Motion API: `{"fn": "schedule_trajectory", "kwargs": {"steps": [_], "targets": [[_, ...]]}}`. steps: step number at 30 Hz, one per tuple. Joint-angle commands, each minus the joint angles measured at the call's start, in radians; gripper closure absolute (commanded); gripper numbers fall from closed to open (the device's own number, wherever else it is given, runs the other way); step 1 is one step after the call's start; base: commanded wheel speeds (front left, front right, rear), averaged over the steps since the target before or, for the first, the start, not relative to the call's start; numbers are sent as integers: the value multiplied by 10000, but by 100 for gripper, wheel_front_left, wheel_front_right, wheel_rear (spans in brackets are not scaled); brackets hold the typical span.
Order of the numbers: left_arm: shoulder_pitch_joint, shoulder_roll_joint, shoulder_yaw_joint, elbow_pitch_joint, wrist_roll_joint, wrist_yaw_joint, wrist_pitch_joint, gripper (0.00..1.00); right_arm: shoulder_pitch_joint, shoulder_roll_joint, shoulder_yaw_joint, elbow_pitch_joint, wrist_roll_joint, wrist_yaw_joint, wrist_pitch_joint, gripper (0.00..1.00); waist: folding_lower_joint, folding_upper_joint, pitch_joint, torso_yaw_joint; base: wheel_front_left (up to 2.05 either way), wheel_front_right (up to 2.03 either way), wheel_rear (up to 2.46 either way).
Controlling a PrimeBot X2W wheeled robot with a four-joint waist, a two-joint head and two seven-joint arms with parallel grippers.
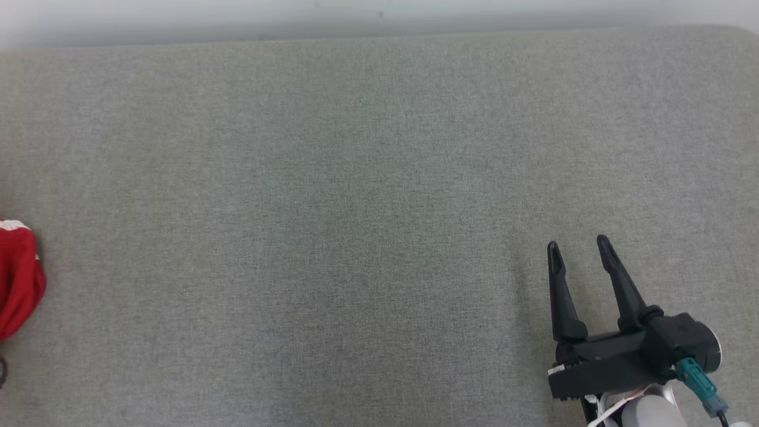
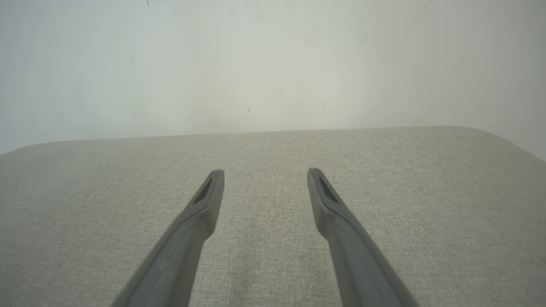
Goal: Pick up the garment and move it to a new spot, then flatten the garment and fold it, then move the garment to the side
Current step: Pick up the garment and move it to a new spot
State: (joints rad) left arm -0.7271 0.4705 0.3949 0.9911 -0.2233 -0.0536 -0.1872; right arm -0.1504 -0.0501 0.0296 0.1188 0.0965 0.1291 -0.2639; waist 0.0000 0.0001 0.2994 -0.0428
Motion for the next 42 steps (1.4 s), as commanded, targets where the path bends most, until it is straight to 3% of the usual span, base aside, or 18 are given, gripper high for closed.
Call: {"fn": "schedule_trajectory", "kwargs": {"steps": [1, 13, 21, 29, 34, 42], "targets": [[-180, 70, -16, -67, 30, -32, -91, 100, 150, -2, 17, 38, -11, 30, 2, 0, 0, -1, -115, 74, 0, 0, 0], [-1142, 396, -668, -2445, -147, -694, -784, 100, 315, -4, 34, 184, 109, 30, 1, 0, 0, -1, -758, 215, 0, 0, 0], [-1596, -76, -1926, -4545, -342, -758, -627, 100, 562, -4, 209, 278, 416, 30, 1, 0, 0, -1, -1311, -616, 0, 0, 0], [-1575, -1360, -3189, -6308, -400, -698, 187, 100, 810, -4, 136, 323, 613, 30, 1, 0, 0, -1, -1530, -1674, 0, 0, 0], [-1386, -2244, -3950, -6739, -434, -676, 520, 100, 944, -2, 150, 396, 666, 30, 1, 0, 0, -1, -1587, -2266, 0, 0, 0], [-783, -3104, -4974, -7120, -370, -699, 615, 100, 1061, -1, 144, 356, 704, 30, 2, 0, 0, -1, -1603, -2766, 0, 0, 0]]}}
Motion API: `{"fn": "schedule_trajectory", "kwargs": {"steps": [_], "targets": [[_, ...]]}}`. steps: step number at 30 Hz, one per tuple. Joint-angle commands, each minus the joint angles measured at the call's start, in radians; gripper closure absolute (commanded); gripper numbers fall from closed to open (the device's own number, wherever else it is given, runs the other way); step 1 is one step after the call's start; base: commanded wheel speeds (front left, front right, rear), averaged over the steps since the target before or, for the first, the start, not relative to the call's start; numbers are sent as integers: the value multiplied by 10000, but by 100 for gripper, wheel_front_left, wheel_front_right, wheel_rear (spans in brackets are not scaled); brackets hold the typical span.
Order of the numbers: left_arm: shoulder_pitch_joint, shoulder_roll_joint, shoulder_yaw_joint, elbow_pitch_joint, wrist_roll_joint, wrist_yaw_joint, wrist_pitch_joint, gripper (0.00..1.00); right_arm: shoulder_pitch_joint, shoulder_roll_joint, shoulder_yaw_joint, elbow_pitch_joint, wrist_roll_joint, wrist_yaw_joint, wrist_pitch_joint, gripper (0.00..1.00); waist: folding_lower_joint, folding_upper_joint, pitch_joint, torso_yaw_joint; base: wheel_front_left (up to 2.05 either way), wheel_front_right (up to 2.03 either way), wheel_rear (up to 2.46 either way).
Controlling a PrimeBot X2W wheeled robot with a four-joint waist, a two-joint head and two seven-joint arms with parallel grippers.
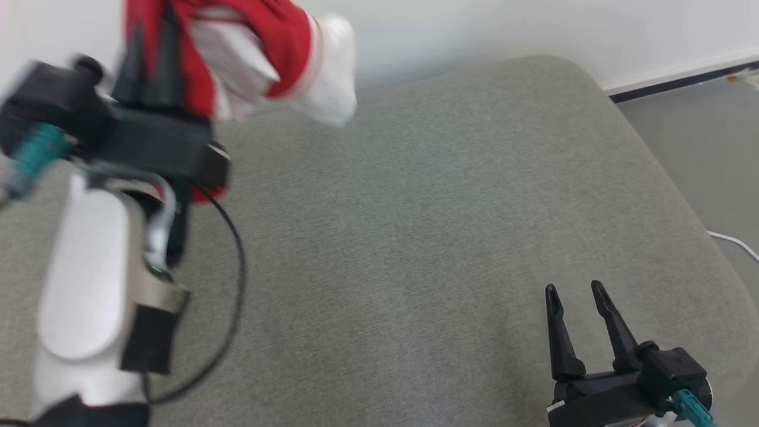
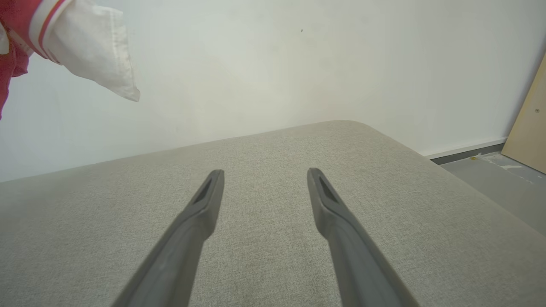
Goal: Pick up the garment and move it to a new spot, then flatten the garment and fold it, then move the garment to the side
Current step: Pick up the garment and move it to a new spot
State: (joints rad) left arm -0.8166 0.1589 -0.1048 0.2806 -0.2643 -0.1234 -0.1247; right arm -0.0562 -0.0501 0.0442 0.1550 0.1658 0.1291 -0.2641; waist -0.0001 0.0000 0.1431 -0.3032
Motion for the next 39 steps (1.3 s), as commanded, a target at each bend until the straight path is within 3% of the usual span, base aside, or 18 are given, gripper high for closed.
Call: {"fn": "schedule_trajectory", "kwargs": {"steps": [1, 10, 22, 24, 31, 36, 39], "targets": [[267, -151, -105, -67, -26, -7, -58, 100, 141, -2, -16, -15, 12, 30, 3, 0, 1, 0, -31, -171, 0, 0, 0], [1865, -897, -1727, 1162, -720, -80, -394, 100, -12, -4, 109, 63, -99, 30, 4, 0, 1, 0, 75, 117, 0, 0, 0], [2661, -1070, -3270, 4189, -1688, -75, -1193, 100, -302, -4, 556, 2, -51, 30, 4, 0, 1, 0, 9, 205, 0, 0, 0], [2491, -1087, -3461, 4273, -1759, -76, -1300, 0, -334, -2, 619, -52, 9, 32, 4, 0, 1, 0, -39, 273, 0, 0, 0], [2200, -1079, -3859, 3197, -1783, -65, -1408, 0, -19, -2, 522, -165, -109, 32, 4, 0, 1, 0, -272, 856, 0, 0, 0], [2509, -939, -3331, 2052, -1574, 93, -1415, 0, 104, -4, 290, -185, -181, 30, 4, 0, 1, 0, -363, 1270, 0, 0, 0], [2969, -512, -2804, 1439, -1256, 278, -1419, 0, 187, -4, 150, -197, -207, 30, 3, 0, 1, 0, -434, 1455, 0, 0, 0]]}}
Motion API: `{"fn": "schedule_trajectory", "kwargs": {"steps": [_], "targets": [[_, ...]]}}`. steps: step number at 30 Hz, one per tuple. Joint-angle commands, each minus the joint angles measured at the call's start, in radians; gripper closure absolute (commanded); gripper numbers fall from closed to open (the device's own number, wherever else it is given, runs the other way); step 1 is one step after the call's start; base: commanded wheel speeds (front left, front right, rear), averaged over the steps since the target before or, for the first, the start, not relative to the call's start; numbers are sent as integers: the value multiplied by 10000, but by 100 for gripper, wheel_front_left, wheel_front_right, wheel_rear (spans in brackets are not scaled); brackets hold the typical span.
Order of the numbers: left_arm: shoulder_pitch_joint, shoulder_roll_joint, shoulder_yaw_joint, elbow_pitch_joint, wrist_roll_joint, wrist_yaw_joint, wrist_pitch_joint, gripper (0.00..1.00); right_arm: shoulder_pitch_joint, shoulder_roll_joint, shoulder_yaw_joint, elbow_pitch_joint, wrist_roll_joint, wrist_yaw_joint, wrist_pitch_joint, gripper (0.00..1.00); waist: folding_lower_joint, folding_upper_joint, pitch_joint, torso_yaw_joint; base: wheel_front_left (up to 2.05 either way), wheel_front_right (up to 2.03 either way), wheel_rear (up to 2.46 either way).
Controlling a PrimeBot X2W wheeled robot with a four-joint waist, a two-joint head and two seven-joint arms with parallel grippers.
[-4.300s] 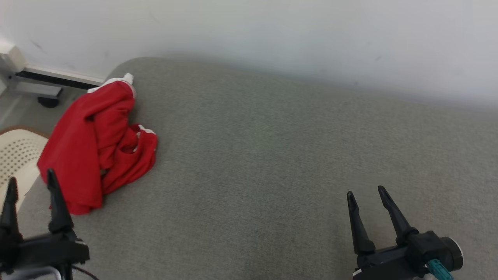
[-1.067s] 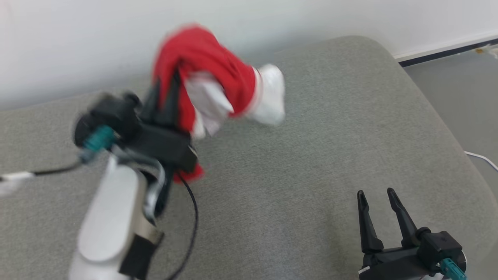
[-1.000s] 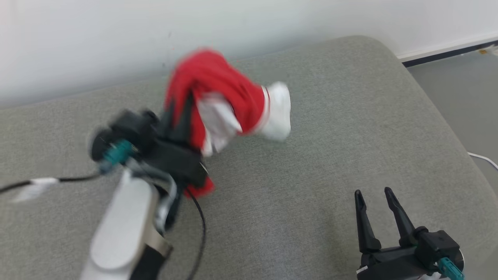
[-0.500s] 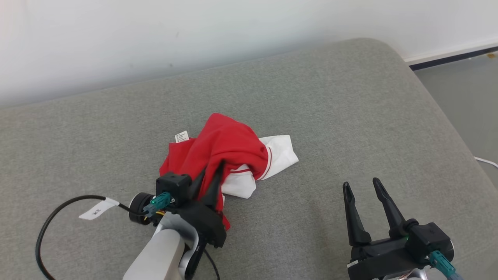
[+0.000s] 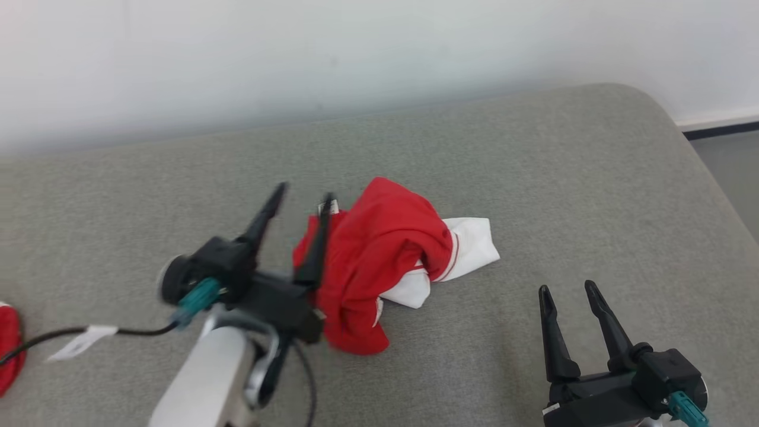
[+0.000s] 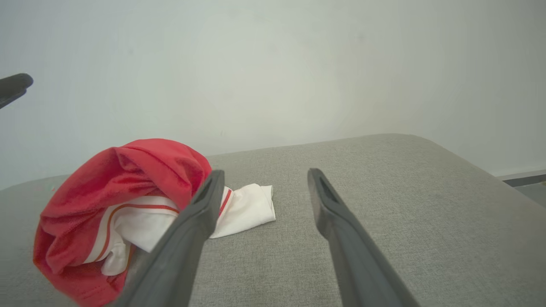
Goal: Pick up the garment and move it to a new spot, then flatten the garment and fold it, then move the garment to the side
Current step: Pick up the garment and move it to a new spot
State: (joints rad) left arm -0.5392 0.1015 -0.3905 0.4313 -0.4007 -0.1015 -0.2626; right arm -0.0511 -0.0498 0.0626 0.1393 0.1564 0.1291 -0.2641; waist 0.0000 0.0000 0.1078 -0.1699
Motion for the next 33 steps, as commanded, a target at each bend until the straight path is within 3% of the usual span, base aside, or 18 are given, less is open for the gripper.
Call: {"fn": "schedule_trajectory", "kwargs": {"steps": [1, 9, 13, 23, 33], "targets": [[304, 180, 206, -206, 189, 88, -40, 0, 129, -9, -52, -42, -113, 30, 4, 0, 0, 0, -87, 150, 0, 0, 0], [1607, 917, 1408, -1308, 998, 570, -42, 0, 118, -8, -317, -130, -138, 30, 4, 0, 0, 0, -163, 326, 0, 0, 0], [2596, 981, 2181, -2021, 1367, 728, -41, 0, 267, -6, -480, -217, -164, 32, 5, 0, 0, 0, -221, 475, 0, 0, 0], [4695, 384, 3721, -2683, 2029, 416, -43, 0, 494, -9, -616, -299, -284, 31, 5, 0, 0, 0, -408, 860, 0, 0, 0], [5636, -308, 4917, -3324, 2376, 235, -42, 0, 846, -9, -713, -174, -344, 31, 5, 0, 0, 0, -718, 1171, 0, 0, 0]]}}
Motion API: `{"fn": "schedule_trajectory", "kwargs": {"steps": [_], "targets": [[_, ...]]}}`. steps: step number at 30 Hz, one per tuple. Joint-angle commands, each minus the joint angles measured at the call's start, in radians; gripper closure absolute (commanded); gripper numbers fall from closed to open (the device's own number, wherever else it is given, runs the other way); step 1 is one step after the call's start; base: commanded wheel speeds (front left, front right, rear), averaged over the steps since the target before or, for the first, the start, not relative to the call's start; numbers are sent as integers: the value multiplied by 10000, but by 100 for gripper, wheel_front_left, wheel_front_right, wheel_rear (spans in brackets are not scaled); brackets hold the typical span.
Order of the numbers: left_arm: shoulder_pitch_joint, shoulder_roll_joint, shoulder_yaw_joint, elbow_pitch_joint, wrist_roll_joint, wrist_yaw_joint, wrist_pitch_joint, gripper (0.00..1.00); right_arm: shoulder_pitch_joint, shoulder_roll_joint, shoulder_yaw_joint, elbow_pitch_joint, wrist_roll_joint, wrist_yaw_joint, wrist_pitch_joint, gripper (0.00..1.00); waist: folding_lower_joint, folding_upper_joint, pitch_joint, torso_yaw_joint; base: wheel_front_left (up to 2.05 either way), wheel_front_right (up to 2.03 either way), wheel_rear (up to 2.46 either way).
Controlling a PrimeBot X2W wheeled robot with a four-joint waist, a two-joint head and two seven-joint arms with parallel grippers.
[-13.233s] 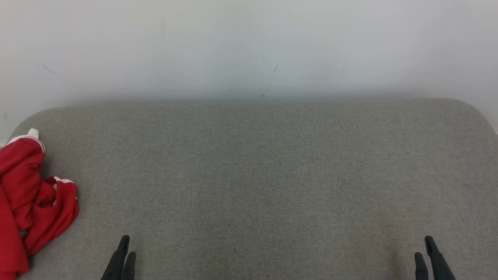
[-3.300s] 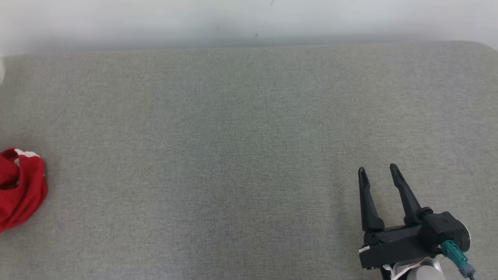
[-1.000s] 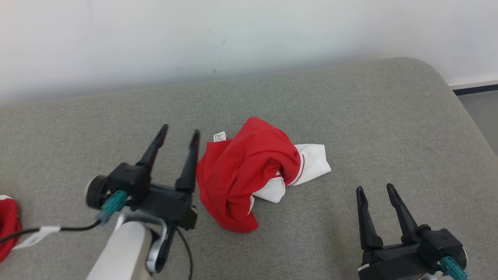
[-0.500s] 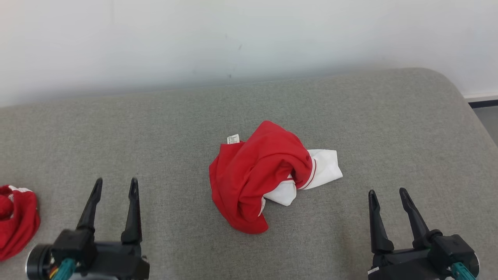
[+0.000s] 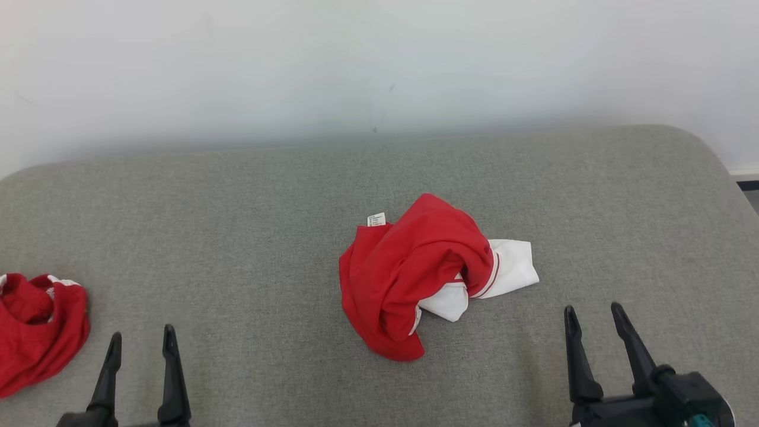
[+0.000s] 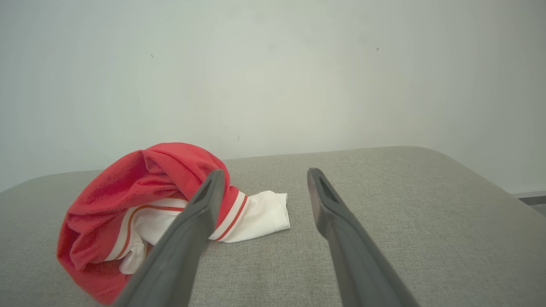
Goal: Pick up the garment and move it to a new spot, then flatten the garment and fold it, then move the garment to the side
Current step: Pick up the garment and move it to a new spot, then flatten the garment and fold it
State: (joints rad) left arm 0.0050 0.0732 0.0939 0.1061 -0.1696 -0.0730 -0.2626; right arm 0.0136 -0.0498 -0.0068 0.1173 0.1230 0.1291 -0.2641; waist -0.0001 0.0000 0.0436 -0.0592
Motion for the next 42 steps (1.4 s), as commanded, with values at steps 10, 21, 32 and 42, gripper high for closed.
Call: {"fn": "schedule_trajectory", "kwargs": {"steps": [10, 21, 32, 42], "targets": [[698, -225, 132, -127, 329, -206, -42, 0, 515, -8, 24, 156, 2, 31, 5, 0, 1, 0, -216, 192, 0, 0, 0], [784, -232, -161, -68, -10, 62, -42, 0, 437, -8, 82, 194, -51, 31, 5, 0, 1, 0, -257, 174, 0, 0, 0], [721, -232, -244, -84, -119, 166, -42, 0, 396, -8, 81, 235, -85, 31, 5, 0, 1, 0, -236, 194, 0, 0, 0], [751, -233, -201, -119, -72, 179, -42, 0, 364, -8, 111, 203, -87, 31, 5, 0, 1, 0, -142, 166, 0, 0, 0]]}}
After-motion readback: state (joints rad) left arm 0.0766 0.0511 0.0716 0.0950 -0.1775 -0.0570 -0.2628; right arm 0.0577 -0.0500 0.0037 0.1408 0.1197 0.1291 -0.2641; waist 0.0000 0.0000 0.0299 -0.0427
